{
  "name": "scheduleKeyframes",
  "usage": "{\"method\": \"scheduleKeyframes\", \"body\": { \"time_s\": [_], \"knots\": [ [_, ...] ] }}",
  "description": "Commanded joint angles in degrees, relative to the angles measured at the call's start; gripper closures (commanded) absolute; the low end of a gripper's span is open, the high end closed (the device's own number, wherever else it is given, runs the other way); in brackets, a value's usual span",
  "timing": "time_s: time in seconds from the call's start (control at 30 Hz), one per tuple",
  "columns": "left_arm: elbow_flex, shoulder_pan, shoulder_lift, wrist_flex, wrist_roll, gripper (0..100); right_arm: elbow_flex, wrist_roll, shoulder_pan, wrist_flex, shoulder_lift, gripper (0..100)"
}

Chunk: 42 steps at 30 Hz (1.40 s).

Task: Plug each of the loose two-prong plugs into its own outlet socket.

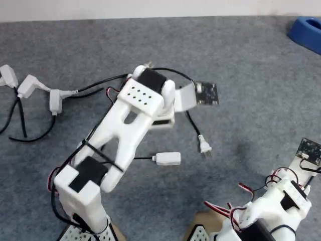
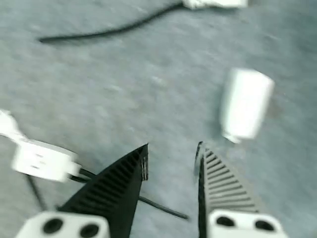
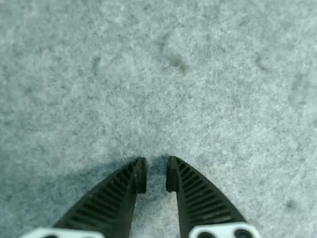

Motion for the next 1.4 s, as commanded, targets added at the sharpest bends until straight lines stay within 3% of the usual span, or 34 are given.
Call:
{"method": "scheduleKeyframes", "body": {
  "time_s": [0.0,0.1,0.3,0.4,0.7,0.97,1.37],
  "knots": [
    [3.12,5.23,-6.20,6.77,4.92,83,-0.75,0.70,0.48,-0.31,-1.54,90.8],
    [12.97,9.10,-10.68,3.52,5.54,90,-0.75,0.70,0.57,-0.31,-1.54,90.8],
    [30.46,11.38,-15.34,-12.31,8.53,82,-0.75,1.85,0.92,-0.31,-1.54,90.8],
    [33.80,11.38,-15.25,-15.38,7.82,83,-0.75,3.08,1.01,-0.22,-1.54,90.8],
    [34.68,11.30,-15.16,-17.85,6.07,82,-0.75,3.08,1.01,-0.22,-1.54,90.8],
    [33.98,7.25,-9.98,-19.43,5.89,82,-0.75,3.08,1.01,-0.22,-1.54,90.8],
    [25.36,6.20,-4.62,-19.34,4.40,82,-0.66,3.34,1.01,-0.22,-1.54,90.8]
  ]
}}
